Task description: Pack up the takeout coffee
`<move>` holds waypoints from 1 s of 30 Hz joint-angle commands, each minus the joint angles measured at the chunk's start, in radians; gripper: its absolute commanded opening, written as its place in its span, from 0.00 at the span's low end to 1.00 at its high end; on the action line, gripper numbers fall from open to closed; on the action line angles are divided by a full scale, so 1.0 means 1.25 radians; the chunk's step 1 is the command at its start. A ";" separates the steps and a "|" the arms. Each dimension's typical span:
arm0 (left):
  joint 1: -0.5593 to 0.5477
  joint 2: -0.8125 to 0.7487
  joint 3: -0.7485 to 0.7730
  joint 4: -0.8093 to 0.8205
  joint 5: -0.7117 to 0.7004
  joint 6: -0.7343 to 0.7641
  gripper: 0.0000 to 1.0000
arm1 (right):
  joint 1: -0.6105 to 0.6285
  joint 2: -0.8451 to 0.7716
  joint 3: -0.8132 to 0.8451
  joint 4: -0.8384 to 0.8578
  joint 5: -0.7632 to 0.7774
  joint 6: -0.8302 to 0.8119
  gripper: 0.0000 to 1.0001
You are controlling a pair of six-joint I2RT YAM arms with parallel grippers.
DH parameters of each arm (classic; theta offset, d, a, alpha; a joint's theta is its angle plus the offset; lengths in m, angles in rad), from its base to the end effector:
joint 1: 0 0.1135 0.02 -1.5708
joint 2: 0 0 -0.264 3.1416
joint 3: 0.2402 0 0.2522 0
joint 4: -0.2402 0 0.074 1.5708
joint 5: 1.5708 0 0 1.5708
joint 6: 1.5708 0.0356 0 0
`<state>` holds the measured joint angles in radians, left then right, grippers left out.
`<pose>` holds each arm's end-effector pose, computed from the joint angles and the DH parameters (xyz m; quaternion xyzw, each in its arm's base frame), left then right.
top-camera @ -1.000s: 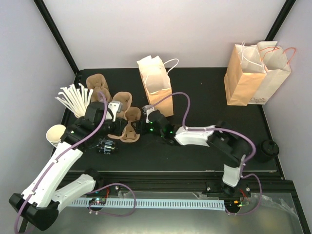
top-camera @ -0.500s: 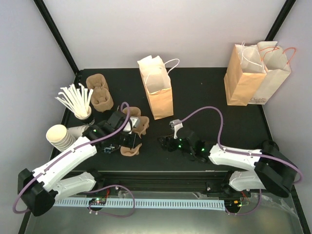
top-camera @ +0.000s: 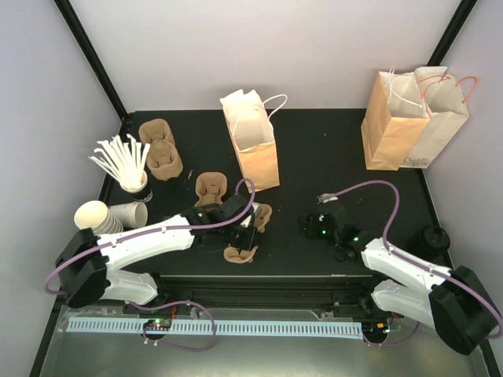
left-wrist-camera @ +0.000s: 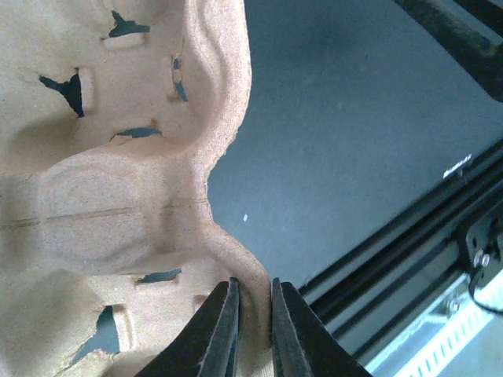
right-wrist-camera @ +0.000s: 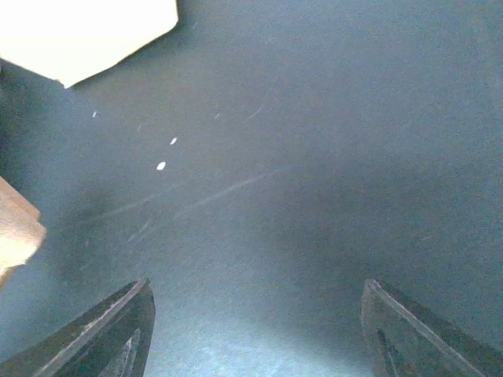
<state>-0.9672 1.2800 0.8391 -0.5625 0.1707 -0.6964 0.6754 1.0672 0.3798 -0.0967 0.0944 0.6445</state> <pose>0.1370 -0.2093 0.2241 0.1528 0.9446 -0.2613 0.1274 0.1562 0.1208 0.1584 0.0038 0.9228 0.2003 0.3292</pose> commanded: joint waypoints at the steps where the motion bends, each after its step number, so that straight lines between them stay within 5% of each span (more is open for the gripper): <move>1: -0.010 0.069 0.043 0.149 -0.047 -0.068 0.15 | -0.079 -0.067 0.017 -0.081 -0.041 -0.080 0.74; 6: -0.012 0.126 0.041 0.226 -0.031 -0.122 0.23 | -0.108 -0.090 0.040 -0.119 -0.062 -0.113 0.74; 11: -0.011 0.115 0.060 0.208 -0.012 -0.084 0.74 | -0.108 -0.080 0.055 -0.104 -0.131 -0.141 0.84; 13: -0.009 0.081 0.061 0.188 -0.024 -0.067 0.85 | -0.108 -0.069 0.078 -0.111 -0.144 -0.161 0.90; 17: -0.003 -0.021 0.073 0.102 -0.084 -0.041 0.91 | -0.108 -0.055 0.134 -0.143 -0.141 -0.209 1.00; 25: 0.081 -0.292 0.036 -0.027 -0.248 -0.009 0.98 | -0.102 -0.061 0.209 -0.146 -0.114 -0.265 1.00; 30: 0.237 -0.411 0.031 -0.068 -0.198 0.031 0.99 | -0.040 -0.063 0.205 -0.074 -0.174 -0.337 1.00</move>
<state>-0.7921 0.8375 0.8814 -0.5636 -0.0700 -0.7151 0.5644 0.9997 0.6292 -0.2630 -0.0639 0.3180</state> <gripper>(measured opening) 0.988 0.999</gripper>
